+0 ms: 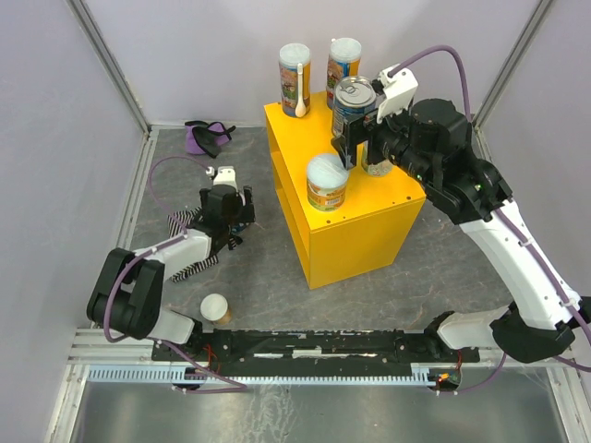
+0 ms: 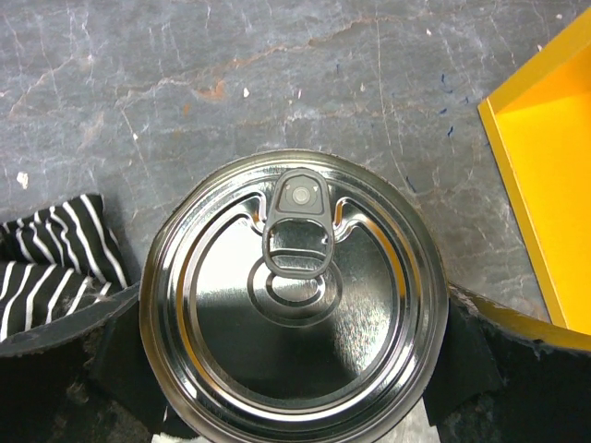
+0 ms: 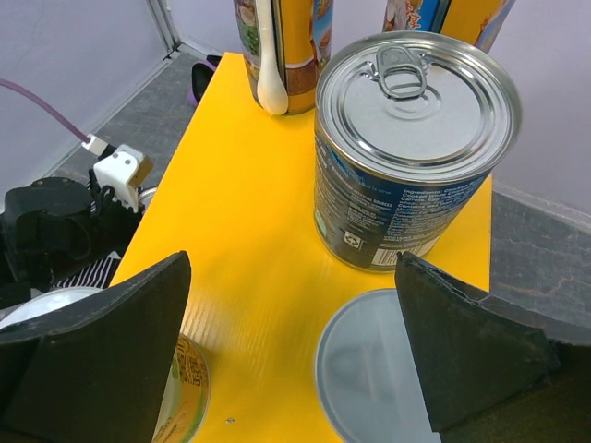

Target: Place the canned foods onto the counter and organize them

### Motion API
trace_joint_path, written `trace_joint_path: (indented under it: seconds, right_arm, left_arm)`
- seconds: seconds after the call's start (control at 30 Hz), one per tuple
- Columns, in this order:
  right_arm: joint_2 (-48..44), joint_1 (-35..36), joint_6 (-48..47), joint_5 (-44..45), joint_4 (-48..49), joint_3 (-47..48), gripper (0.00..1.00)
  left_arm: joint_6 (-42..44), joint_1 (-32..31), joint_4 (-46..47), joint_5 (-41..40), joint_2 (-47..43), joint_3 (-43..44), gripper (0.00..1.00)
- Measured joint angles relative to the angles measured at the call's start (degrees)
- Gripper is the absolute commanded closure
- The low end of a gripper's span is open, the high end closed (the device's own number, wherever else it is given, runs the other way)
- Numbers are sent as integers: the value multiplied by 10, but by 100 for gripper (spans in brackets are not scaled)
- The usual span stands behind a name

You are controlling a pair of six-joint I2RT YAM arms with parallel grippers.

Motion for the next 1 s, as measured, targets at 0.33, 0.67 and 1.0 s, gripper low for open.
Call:
trace_joint_path:
  seconds: [0.33,0.67,1.0]
  right_arm:
    - [-7,1,-2,19,-2,2,0]
    - [-19,1,3,50,-6,7,1]
    - [-38,1,12,91,0,21,1]
  left_arm:
    - [0,-3,-35,1,-95,-16,97]
    - [1,-3,-139,31,-165,101,97]
    - [22,-16,-299,133,-179,321,97]
